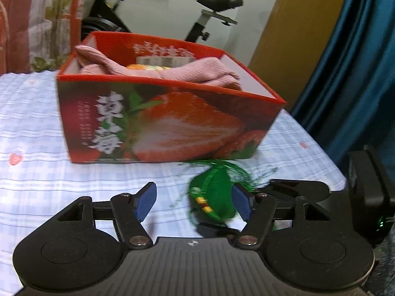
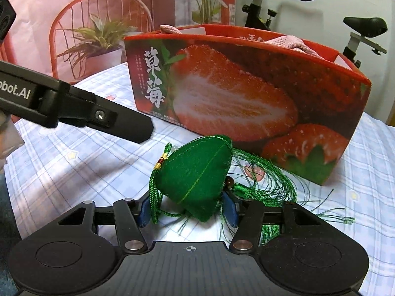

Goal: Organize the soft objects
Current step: 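Close the right gripper on the green pouch while the left gripper grasps its tassel, then lift the green pouch with both grippers and carry it over the red box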

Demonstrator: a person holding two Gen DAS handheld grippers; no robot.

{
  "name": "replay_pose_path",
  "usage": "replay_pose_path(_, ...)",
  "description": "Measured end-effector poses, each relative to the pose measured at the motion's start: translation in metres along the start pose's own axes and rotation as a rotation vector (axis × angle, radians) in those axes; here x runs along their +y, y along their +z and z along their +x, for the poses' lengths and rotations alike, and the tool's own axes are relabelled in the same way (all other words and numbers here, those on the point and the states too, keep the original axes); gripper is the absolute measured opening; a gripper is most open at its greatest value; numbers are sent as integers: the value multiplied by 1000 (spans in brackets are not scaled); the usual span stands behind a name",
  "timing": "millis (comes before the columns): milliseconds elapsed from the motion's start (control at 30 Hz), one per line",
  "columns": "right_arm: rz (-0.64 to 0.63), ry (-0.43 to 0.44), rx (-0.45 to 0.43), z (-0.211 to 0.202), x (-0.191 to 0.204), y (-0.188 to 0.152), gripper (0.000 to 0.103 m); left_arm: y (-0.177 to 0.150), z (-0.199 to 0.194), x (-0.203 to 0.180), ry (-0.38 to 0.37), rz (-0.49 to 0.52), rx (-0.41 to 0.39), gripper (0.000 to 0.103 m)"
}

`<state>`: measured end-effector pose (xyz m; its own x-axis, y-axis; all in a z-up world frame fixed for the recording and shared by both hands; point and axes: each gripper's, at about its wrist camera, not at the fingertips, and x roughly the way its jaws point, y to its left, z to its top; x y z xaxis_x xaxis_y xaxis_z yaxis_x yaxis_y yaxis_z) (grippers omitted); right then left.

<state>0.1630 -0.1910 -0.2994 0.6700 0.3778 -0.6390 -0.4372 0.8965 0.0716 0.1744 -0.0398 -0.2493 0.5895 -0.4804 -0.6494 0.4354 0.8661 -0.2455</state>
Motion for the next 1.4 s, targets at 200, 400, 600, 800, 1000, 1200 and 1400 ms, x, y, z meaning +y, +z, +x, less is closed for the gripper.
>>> replay_pose_path(200, -22, 17, -7, 4, 5, 2, 47, -2, 17, -6, -52, -3, 40, 65)
replay_pose_path(400, -51, 33, -7, 4, 10, 1, 46, -6, 34, 5, -57, -65, 82, 42)
replay_pose_path(600, -46, 28, -11, 0, 9, 7, 43, 1, 24, 7, -96, -65, 50, 38)
replay_pose_path(800, -48, 40, -109, -26, 7, 40, 43, 41, -17, 2, -119, -46, -87, 37)
replay_pose_path(1000, -97, 44, -253, -64, 0, 101, 43, 96, -53, -3, -127, -20, -239, 37)
replay_pose_path(1200, -150, 6, -364, -86, -6, 165, 43, 141, -63, -12, -86, 18, -350, 37)
replay_pose_path(1400, -161, -28, -410, -77, -9, 204, 43, 157, -51, -4, -36, 27, -361, 37)
